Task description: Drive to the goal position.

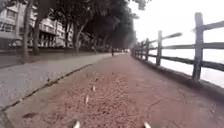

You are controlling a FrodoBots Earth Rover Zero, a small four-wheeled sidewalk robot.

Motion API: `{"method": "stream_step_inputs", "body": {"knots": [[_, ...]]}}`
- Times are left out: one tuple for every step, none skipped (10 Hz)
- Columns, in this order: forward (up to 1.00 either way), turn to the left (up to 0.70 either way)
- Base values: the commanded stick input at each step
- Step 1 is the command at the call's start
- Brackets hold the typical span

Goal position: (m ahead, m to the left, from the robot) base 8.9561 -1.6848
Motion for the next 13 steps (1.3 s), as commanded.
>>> {"method": "stream_step_inputs", "body": {"knots": [[0.7, 0.0], [0.7, 0.0], [0.7, 0.0], [0.7, 0.0], [0.7, 0.0], [0.7, 0.0], [0.7, 0.0], [0.7, 0.0], [0.7, 0.0], [0.7, 0.0], [0.7, 0.0], [0.7, 0.0], [0.7, 0.0]]}}
